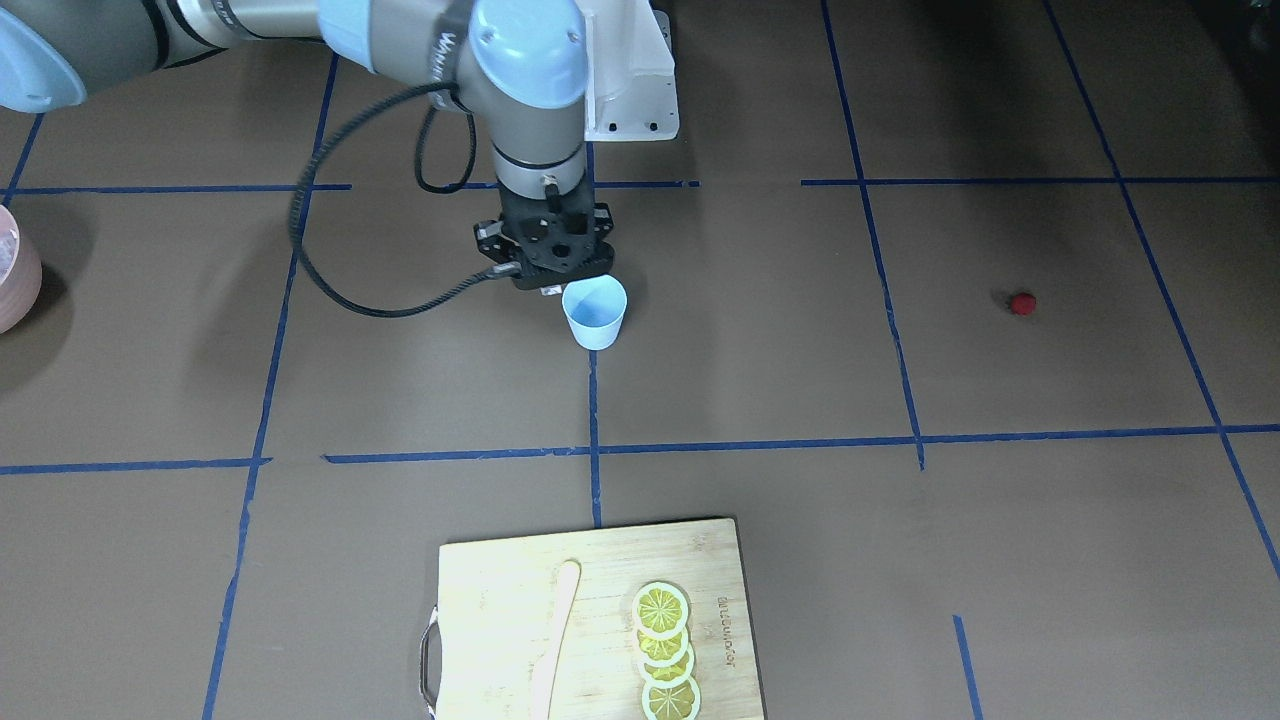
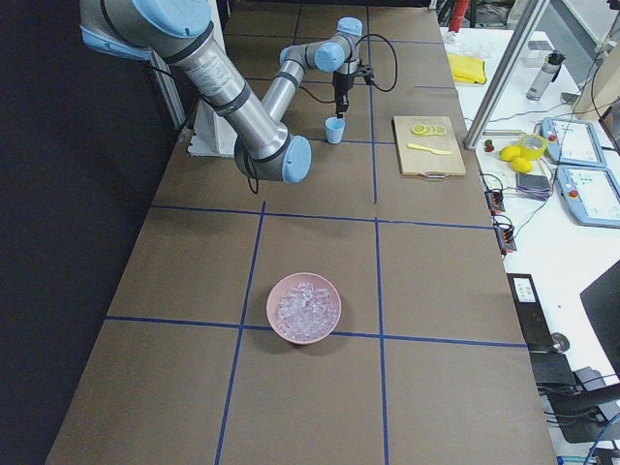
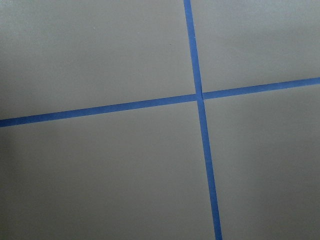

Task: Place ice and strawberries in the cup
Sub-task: 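Open the right gripper above the blue cup to drop the ice cube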

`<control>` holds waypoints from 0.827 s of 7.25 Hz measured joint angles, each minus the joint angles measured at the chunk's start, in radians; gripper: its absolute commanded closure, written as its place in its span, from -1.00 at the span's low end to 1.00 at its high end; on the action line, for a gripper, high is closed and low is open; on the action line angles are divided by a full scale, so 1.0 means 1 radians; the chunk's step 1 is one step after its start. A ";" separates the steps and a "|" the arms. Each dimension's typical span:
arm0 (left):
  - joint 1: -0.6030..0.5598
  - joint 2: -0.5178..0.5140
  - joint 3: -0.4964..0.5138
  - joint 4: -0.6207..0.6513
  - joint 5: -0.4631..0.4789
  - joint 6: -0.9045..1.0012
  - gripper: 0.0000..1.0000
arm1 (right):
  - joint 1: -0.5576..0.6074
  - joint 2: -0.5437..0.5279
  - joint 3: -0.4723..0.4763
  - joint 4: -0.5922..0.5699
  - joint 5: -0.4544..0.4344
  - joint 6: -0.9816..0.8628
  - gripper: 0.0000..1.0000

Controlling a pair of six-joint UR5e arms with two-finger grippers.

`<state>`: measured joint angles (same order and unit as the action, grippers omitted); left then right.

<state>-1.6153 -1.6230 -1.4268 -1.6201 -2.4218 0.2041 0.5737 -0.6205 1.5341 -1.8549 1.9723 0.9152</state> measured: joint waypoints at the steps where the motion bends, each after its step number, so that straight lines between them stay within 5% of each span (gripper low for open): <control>1: 0.000 0.000 0.000 -0.002 0.000 -0.001 -1.00 | -0.008 0.016 -0.027 0.014 -0.001 0.008 1.00; 3: 0.000 0.000 0.001 -0.003 0.000 -0.002 -1.00 | -0.022 0.025 -0.047 0.021 -0.005 0.016 0.91; 5: 0.000 0.000 0.001 -0.003 0.000 -0.002 -1.00 | -0.029 0.025 -0.050 0.022 -0.007 0.017 0.11; 6: 0.000 0.000 0.001 -0.003 0.000 -0.002 -1.00 | -0.033 0.024 -0.051 0.022 -0.007 0.020 -0.60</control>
<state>-1.6153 -1.6230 -1.4260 -1.6229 -2.4221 0.2025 0.5410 -0.5966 1.4836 -1.8331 1.9651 0.9349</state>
